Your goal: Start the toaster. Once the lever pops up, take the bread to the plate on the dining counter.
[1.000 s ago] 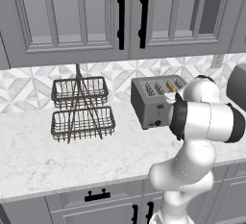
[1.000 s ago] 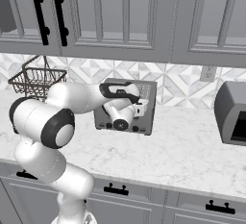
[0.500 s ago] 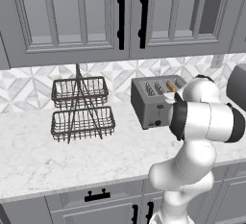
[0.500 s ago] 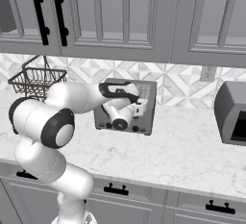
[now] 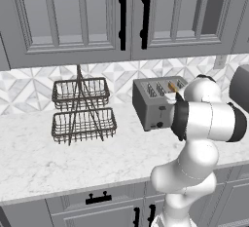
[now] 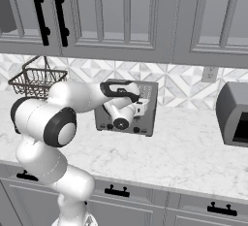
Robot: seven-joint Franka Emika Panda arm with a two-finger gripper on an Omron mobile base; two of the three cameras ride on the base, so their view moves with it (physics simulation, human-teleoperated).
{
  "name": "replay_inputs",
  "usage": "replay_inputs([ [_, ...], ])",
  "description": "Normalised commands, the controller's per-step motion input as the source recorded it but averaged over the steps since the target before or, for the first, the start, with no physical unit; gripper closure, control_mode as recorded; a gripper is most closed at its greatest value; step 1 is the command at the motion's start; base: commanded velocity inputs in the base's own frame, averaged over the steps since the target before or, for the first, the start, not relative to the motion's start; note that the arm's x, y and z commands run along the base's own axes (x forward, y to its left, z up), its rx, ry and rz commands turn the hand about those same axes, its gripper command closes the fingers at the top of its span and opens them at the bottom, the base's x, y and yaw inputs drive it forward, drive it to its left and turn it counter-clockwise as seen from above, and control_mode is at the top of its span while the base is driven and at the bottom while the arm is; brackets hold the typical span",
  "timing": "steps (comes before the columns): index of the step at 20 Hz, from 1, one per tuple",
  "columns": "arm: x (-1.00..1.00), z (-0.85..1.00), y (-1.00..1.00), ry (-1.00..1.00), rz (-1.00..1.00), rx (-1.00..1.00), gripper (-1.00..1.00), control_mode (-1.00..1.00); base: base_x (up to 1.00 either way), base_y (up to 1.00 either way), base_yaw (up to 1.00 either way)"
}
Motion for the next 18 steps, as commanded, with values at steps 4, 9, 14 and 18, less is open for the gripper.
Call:
replay_inputs([
  [4,0.0,0.0,0.0,0.0,0.0,0.0,-1.0,-1.0,0.0,0.0,0.0],
  [9,0.0,0.0,-0.01,0.0,0.0,0.0,-1.0,-1.0,0.0,0.0,0.0],
  [14,0.0,0.0,-0.1,0.0,0.0,0.0,-1.0,-1.0,0.0,0.0,0.0],
  [18,0.0,0.0,-0.08,0.0,0.0,0.0,-1.0,-1.0,0.0,0.0,0.0],
])
